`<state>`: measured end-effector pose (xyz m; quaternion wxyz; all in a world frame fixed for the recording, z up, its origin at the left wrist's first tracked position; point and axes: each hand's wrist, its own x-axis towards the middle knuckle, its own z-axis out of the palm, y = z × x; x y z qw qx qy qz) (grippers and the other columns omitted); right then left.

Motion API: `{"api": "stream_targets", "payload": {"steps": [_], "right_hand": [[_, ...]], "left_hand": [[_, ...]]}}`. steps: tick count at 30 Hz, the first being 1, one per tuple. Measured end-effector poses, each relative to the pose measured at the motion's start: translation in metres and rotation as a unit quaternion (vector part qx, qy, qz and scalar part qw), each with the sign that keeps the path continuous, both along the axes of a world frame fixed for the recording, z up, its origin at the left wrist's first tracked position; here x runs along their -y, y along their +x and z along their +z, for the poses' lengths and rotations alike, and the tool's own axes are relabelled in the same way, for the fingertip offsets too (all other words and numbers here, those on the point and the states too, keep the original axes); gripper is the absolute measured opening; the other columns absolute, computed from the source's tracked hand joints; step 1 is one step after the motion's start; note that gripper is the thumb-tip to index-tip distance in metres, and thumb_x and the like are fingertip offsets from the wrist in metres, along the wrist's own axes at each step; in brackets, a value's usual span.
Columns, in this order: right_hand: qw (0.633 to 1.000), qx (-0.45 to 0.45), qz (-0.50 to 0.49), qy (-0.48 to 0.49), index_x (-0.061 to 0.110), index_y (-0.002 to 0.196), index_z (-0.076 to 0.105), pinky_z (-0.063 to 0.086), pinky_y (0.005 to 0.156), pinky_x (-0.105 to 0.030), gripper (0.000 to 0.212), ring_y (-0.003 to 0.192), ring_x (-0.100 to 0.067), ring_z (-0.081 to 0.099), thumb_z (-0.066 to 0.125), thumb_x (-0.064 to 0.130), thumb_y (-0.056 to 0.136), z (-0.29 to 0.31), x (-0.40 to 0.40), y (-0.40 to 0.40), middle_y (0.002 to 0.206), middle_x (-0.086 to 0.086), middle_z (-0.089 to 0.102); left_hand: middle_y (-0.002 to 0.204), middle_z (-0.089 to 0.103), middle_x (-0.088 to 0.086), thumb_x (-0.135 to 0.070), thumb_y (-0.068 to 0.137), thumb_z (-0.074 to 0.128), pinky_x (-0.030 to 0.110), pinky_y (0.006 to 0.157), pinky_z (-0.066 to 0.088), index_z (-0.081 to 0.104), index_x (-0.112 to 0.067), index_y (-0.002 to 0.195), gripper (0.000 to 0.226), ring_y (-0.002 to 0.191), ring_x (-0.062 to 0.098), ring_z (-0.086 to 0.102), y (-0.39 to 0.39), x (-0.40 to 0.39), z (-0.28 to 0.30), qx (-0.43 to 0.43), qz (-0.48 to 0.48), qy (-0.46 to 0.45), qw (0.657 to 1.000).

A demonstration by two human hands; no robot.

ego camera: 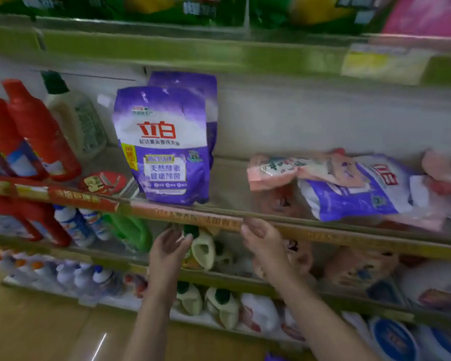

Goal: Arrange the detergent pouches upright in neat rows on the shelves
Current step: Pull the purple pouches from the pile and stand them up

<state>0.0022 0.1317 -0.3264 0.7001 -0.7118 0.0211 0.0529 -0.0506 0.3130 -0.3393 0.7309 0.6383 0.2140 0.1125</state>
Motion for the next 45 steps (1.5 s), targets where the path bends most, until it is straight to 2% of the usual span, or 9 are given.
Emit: {"api": "stream_targets", "payload": {"steps": [8, 12, 20, 27, 29, 34, 37, 42, 45], "right_hand": [[0.985, -0.158, -0.065, -0.033, 0.011, 0.102, 0.063, 0.047, 0.065, -0.012, 0.016, 0.072, 0.000, 0.057, 0.062, 0.011, 0.086, -0.109, 0.155, -0.142, 0.081, 0.007, 0.063], [0.948, -0.280, -0.138, -0.053, 0.021, 0.069, 0.059, 0.043, 0.046, -0.010, 0.022, 0.058, -0.005, 0.050, 0.061, 0.008, 0.087, -0.161, 0.219, -0.205, 0.063, 0.006, 0.058], [0.899, -0.390, -0.197, -0.025, 0.004, 0.083, 0.065, 0.038, 0.061, -0.028, 0.015, 0.082, -0.036, 0.058, 0.059, 0.017, 0.089, -0.304, 0.275, -0.271, 0.082, -0.013, 0.055], [0.839, -0.484, -0.239, 0.064, -0.010, 0.107, 0.055, 0.049, 0.089, -0.050, 0.035, 0.115, -0.044, 0.055, 0.058, 0.020, 0.090, -0.457, 0.258, -0.286, 0.118, -0.034, 0.057], [0.820, -0.507, -0.247, 0.096, -0.004, 0.098, 0.059, 0.051, 0.077, -0.040, 0.028, 0.121, -0.045, 0.049, 0.057, 0.022, 0.090, -0.502, 0.252, -0.289, 0.126, -0.034, 0.051], [0.808, -0.530, -0.237, 0.102, 0.011, 0.087, 0.059, 0.049, 0.084, -0.040, 0.016, 0.094, -0.021, 0.063, 0.059, 0.027, 0.089, -0.614, 0.239, -0.295, 0.095, -0.012, 0.062], [0.822, -0.522, -0.221, 0.048, 0.008, 0.088, 0.063, 0.046, 0.063, -0.031, 0.017, 0.070, -0.019, 0.058, 0.061, 0.025, 0.087, -0.679, 0.244, -0.284, 0.077, -0.009, 0.060], [0.841, -0.489, -0.171, -0.157, -0.008, 0.111, 0.059, 0.050, 0.087, -0.042, 0.040, 0.099, -0.034, 0.062, 0.066, 0.022, 0.084, -0.777, 0.265, -0.253, 0.113, -0.024, 0.062], [0.871, -0.446, -0.157, -0.134, -0.013, 0.111, 0.059, 0.051, 0.051, -0.019, 0.032, 0.056, -0.005, 0.065, 0.062, 0.007, 0.086, -0.814, 0.268, -0.241, 0.104, -0.026, 0.065]], "left_hand": [[0.117, 0.060, 0.006, -0.020, 0.084, 0.066, 0.037, 0.080, 0.046, 0.049, -0.010, 0.128, 0.049, 0.101, 0.019, 0.058, -0.095, 0.162, -0.086, -0.190, -0.104, -0.028, 0.976], [0.110, 0.058, 0.010, -0.016, 0.087, 0.061, 0.038, 0.083, 0.042, 0.048, -0.007, 0.126, 0.043, 0.100, 0.022, 0.054, -0.140, 0.209, -0.137, -0.297, -0.152, -0.039, 0.942], [0.117, 0.062, 0.011, -0.028, 0.082, 0.067, 0.040, 0.082, 0.043, 0.053, -0.006, 0.121, 0.047, 0.106, 0.024, 0.057, -0.175, 0.235, -0.294, -0.452, -0.184, -0.059, 0.871], [0.112, 0.060, 0.009, -0.024, 0.083, 0.067, 0.044, 0.086, 0.042, 0.058, -0.009, 0.109, 0.031, 0.104, 0.025, 0.056, -0.176, 0.238, -0.442, -0.510, -0.156, -0.110, 0.839], [0.111, 0.058, 0.010, -0.023, 0.083, 0.066, 0.045, 0.085, 0.042, 0.059, -0.009, 0.107, 0.028, 0.104, 0.025, 0.054, -0.176, 0.234, -0.486, -0.521, -0.137, -0.128, 0.833], [0.112, 0.055, 0.008, -0.024, 0.085, 0.064, 0.043, 0.086, 0.040, 0.060, -0.011, 0.101, 0.022, 0.106, 0.024, 0.052, -0.178, 0.238, -0.589, -0.535, -0.130, -0.139, 0.823], [0.114, 0.058, 0.006, -0.025, 0.083, 0.066, 0.041, 0.086, 0.040, 0.061, -0.013, 0.096, 0.018, 0.111, 0.023, 0.052, -0.174, 0.241, -0.648, -0.532, -0.142, -0.107, 0.828], [0.130, 0.052, 0.014, -0.010, 0.086, 0.062, 0.037, 0.083, 0.040, 0.046, -0.008, 0.130, 0.048, 0.104, 0.022, 0.046, -0.154, 0.240, -0.736, -0.504, -0.182, -0.011, 0.844], [0.108, 0.060, 0.012, 0.001, 0.086, 0.056, 0.028, 0.071, 0.048, 0.046, -0.007, 0.129, 0.045, 0.090, 0.023, 0.054, -0.140, 0.245, -0.775, -0.485, -0.211, 0.001, 0.849]]}}
